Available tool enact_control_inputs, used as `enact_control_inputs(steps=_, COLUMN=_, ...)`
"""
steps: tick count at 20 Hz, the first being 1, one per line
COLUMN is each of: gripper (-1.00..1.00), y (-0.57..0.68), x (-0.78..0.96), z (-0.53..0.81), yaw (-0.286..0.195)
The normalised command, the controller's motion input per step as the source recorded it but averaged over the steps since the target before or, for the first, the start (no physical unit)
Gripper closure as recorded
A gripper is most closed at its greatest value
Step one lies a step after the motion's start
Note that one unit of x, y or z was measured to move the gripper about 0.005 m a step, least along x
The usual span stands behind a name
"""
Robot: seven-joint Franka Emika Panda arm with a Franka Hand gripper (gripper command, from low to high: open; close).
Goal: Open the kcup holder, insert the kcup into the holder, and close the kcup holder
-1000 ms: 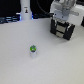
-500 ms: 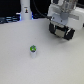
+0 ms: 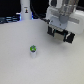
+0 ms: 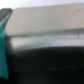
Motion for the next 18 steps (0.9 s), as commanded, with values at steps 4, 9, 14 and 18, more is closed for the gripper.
enact_control_inputs(steps=4, gripper=1.0, y=-0.39, x=0.89, z=0.14, yaw=-0.063)
enact_control_inputs(steps=9, gripper=1.0, y=-0.41, x=0.83, z=0.12, yaw=-0.064)
enact_control_inputs(steps=14, gripper=-1.0, y=-0.12, x=0.29, z=0.16, yaw=-0.033)
enact_control_inputs(steps=18, gripper=-1.0, y=-0.14, x=0.22, z=0.27, yaw=-0.067)
